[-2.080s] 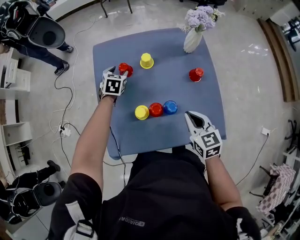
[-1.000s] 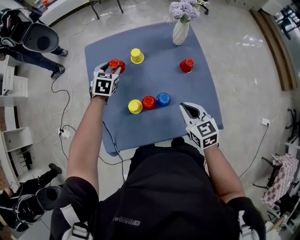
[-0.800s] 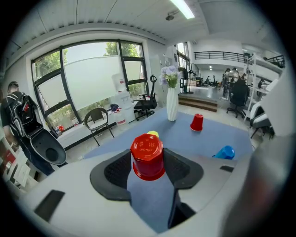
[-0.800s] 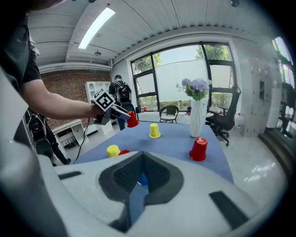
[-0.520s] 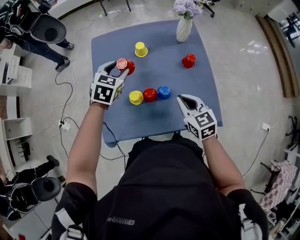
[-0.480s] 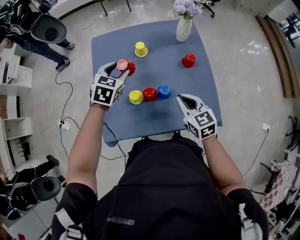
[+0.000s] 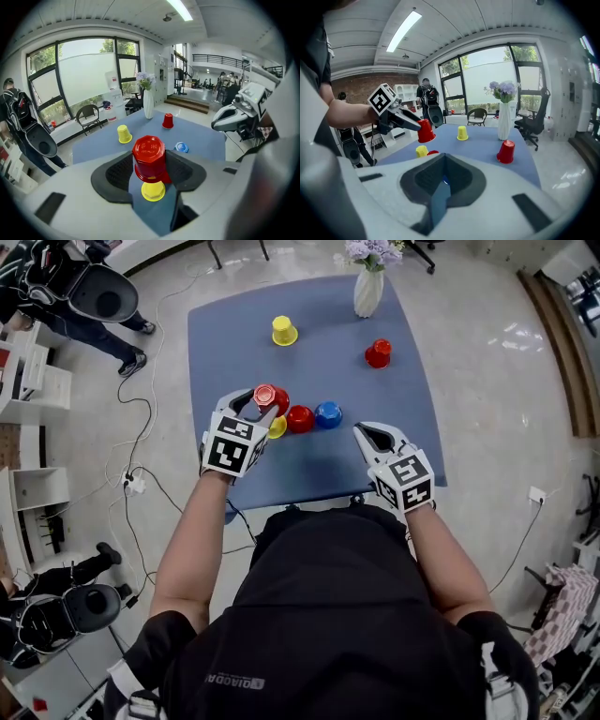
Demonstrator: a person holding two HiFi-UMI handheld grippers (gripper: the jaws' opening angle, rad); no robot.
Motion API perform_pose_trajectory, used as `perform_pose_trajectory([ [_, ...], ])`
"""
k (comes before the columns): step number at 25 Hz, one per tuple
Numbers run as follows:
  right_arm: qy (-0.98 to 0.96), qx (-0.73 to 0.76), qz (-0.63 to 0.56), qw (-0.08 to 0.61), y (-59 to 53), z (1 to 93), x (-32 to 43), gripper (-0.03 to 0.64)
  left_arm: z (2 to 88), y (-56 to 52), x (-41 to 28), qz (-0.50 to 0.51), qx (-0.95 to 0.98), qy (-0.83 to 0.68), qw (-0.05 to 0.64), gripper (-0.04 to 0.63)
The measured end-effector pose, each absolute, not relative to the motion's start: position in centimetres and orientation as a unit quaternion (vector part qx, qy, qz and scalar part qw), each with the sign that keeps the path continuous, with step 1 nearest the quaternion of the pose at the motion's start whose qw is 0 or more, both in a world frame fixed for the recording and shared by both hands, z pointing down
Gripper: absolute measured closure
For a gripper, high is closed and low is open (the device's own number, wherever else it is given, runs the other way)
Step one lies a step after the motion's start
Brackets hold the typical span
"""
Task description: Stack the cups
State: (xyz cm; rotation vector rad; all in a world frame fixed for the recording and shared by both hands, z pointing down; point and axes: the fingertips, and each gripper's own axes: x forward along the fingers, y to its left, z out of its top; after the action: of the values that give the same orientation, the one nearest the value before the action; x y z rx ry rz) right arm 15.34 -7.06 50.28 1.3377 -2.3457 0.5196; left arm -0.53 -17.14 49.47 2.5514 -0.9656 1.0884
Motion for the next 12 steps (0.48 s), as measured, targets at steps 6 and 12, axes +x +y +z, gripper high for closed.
perform_pose_trajectory([
  [6, -0.839, 0.475, 0.184, 0.194, -7.2, 50.2, 15.0, 0.614, 50.6, -16.2, -0.4, 0.383, 0.861, -0.318, 0.100, 0.374],
  [12, -0.839, 0.475, 0.181, 0.194, -7.4, 50.1, 14.8, 0.614, 51.9, -15.5, 0.0, 0.401, 0.859, -0.306, 0.094, 0.373],
])
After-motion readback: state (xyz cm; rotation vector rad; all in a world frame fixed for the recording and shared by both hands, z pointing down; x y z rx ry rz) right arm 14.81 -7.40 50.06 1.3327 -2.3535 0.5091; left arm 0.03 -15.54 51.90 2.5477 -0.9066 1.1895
